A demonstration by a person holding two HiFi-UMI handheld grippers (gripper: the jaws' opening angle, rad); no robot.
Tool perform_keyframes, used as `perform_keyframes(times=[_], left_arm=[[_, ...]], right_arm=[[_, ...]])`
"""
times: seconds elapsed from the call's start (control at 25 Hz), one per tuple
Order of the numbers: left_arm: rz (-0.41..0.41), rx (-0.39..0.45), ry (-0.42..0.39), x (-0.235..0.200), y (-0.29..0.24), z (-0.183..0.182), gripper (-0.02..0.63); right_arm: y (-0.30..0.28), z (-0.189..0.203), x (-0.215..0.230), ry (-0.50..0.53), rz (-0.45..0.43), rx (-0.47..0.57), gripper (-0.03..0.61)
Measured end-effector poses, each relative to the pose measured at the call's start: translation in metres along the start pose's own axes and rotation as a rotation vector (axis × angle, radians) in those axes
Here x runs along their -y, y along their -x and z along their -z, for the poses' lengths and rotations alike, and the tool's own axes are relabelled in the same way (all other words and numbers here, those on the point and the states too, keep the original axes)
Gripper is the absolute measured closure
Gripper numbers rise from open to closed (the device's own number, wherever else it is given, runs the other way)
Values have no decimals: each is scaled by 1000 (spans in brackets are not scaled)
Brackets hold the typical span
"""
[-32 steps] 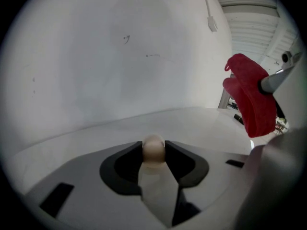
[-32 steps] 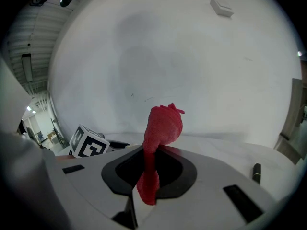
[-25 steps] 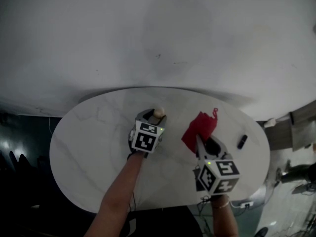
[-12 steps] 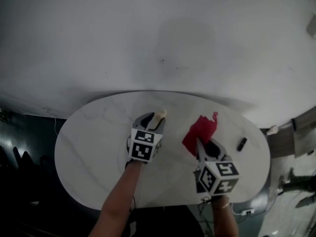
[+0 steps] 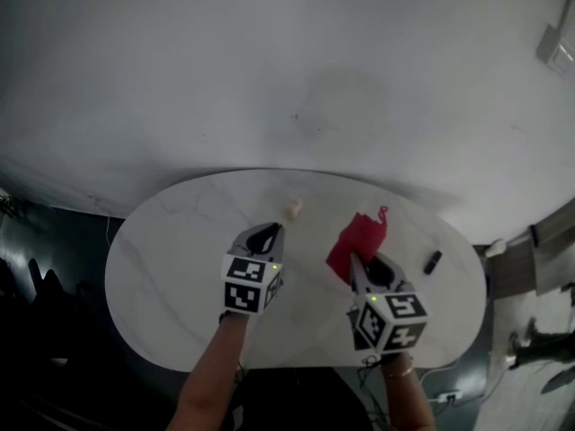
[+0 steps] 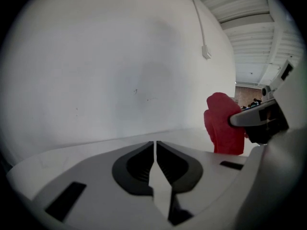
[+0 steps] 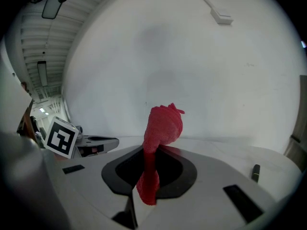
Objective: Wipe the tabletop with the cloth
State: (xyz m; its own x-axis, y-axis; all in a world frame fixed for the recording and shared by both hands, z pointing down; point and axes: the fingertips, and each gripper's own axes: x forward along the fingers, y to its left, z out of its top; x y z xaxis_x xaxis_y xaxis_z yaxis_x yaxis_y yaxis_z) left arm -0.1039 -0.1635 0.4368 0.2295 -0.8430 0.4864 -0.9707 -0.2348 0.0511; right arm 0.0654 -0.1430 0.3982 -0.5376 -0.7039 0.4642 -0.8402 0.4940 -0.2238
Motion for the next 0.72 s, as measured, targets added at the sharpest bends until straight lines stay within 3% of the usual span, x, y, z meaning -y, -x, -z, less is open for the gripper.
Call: perform_keyframes(times=[0.72], left_arm=[[-25, 138, 48, 18, 69, -13, 612]], right_arm=[[29, 4, -3, 29, -14, 62, 529]])
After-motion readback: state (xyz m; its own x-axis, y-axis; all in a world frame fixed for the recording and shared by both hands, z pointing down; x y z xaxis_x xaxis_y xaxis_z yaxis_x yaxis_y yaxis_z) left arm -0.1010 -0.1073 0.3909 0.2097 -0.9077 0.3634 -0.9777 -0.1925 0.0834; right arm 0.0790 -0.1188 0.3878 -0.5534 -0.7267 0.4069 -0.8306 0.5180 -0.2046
